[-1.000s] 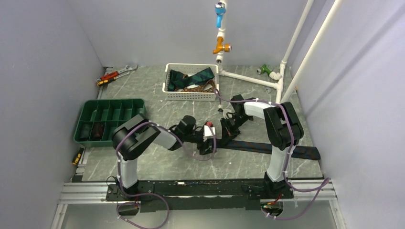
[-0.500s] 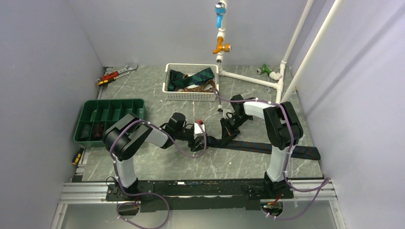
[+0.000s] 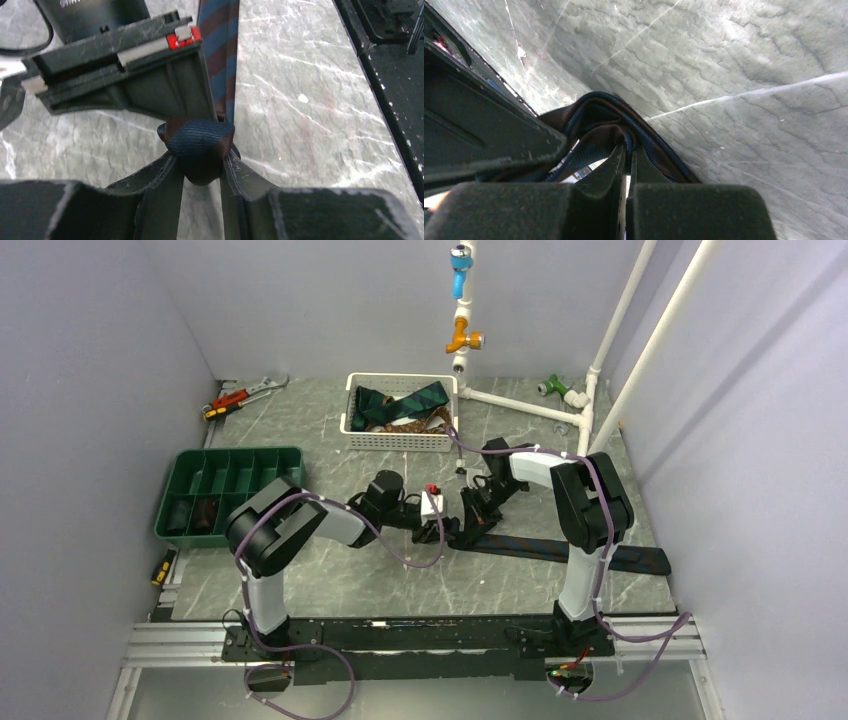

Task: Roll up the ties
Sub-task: Roll the tie at the center of the board.

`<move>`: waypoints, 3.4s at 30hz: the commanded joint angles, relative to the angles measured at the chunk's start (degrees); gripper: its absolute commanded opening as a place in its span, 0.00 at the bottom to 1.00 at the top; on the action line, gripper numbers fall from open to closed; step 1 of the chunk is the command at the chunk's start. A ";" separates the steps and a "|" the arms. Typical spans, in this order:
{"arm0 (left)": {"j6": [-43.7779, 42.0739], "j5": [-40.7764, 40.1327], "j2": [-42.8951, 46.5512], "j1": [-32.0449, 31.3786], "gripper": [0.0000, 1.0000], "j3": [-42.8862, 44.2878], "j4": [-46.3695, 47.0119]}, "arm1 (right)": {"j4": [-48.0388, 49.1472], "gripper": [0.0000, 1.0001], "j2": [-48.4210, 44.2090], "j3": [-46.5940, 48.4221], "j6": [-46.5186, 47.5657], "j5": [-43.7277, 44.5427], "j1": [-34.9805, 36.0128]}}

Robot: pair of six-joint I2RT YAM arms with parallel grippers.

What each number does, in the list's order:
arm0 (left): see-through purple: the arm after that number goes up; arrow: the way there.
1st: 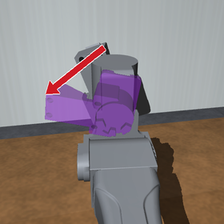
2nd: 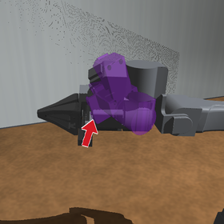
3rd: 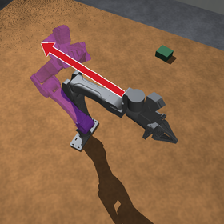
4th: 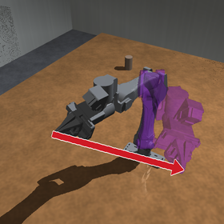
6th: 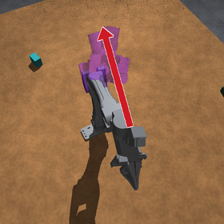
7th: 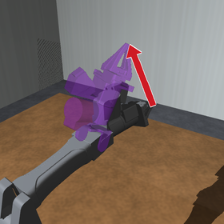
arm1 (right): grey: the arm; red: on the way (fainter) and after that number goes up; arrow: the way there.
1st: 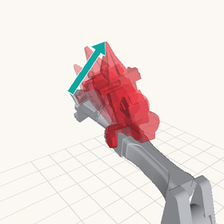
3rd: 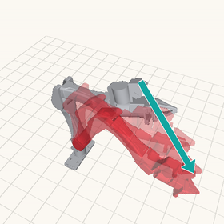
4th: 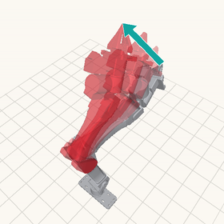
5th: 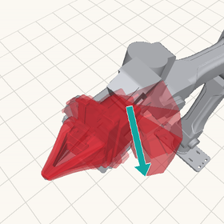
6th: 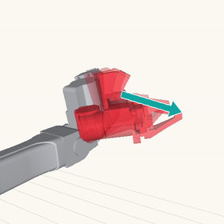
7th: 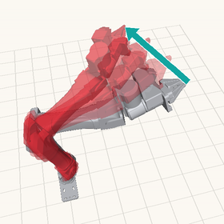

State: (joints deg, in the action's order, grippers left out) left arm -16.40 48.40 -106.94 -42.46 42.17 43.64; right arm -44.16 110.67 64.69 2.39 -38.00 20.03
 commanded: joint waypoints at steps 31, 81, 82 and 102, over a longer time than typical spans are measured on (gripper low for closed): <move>-16.82 -15.61 -6.95 -5.40 0.30 6.77 -28.21 | -0.43 0.41 -12.61 -4.68 1.95 -8.15 -6.24; -15.24 -4.62 1.71 -4.43 0.97 5.30 -16.48 | -1.54 0.00 -5.87 -4.54 3.95 -2.67 -4.82; -15.27 -3.95 1.48 -4.73 0.99 5.73 -16.98 | -1.34 0.00 -6.05 -4.67 3.94 -2.97 -4.88; -21.65 -11.30 -5.52 -6.34 0.31 9.35 -31.43 | -1.31 0.16 -5.76 -2.01 2.64 -10.66 -7.02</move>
State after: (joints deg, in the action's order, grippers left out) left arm -35.90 40.51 -113.84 -49.60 56.84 21.54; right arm -46.48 104.92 60.40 5.69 -45.98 14.02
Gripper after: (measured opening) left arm 0.361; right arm 0.136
